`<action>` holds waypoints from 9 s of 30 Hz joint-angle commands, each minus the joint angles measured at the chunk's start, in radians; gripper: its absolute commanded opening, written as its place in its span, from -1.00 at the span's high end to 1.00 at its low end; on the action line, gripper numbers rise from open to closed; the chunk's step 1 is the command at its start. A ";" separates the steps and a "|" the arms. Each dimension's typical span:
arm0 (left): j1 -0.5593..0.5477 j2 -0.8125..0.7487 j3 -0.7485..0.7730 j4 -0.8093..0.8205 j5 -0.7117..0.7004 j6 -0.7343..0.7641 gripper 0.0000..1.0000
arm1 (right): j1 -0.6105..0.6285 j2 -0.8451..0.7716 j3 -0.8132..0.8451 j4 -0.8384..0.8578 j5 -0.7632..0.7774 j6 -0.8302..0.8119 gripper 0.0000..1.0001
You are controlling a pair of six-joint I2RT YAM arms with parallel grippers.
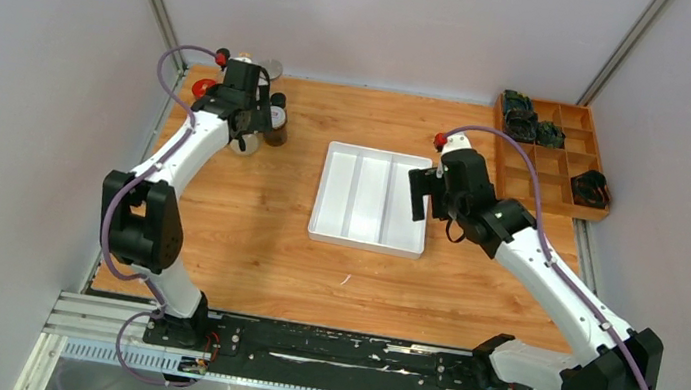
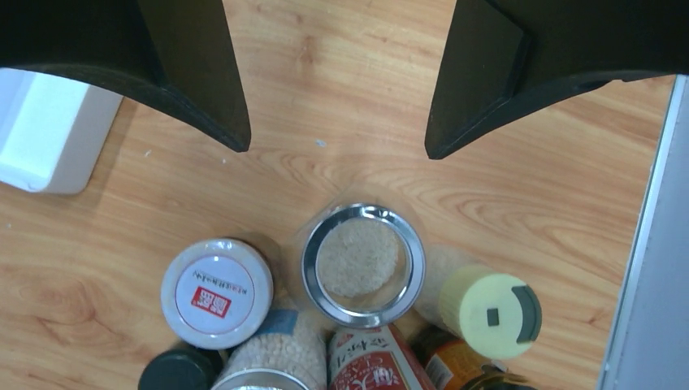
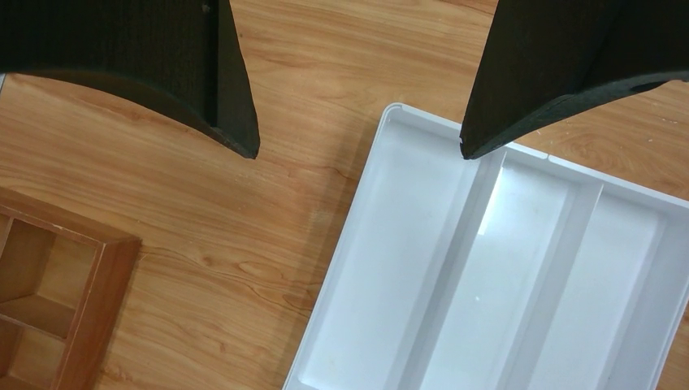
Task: Organize the condiment bottles
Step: Pick up the bottle from the center of the board, then place the bottle at the center of the board, then pick up the bottle from the center of the board.
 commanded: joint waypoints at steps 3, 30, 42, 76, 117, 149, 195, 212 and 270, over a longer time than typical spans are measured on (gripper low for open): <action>0.037 0.094 0.062 0.063 -0.037 0.022 -0.73 | 0.011 0.002 -0.031 0.011 -0.007 -0.001 -1.00; 0.099 0.309 0.226 0.017 0.006 0.075 -0.67 | 0.008 0.042 -0.083 0.052 -0.018 -0.004 -1.00; 0.101 0.324 0.221 -0.015 0.015 0.060 -0.69 | 0.007 0.049 -0.092 0.061 -0.028 -0.006 -0.99; 0.102 0.349 0.215 -0.032 0.062 0.021 -0.55 | 0.006 0.096 -0.104 0.072 -0.051 -0.007 -0.98; -0.025 -0.107 0.097 -0.210 0.305 0.069 0.35 | 0.007 0.028 -0.099 0.042 -0.092 0.055 -0.88; -0.155 0.034 -0.009 -0.342 0.022 -0.574 0.88 | 0.006 0.013 -0.139 0.047 -0.129 0.073 -0.85; -0.333 0.293 0.181 -0.505 0.039 -0.857 0.23 | 0.006 -0.011 -0.215 0.080 -0.172 0.083 -0.87; -0.333 0.275 0.226 -0.502 0.120 -0.785 -0.32 | 0.006 0.033 -0.220 0.096 -0.229 0.081 -1.00; -0.316 -0.786 -0.488 -0.217 0.056 -0.256 -1.00 | 0.225 0.897 0.698 0.374 -0.321 -0.232 -1.00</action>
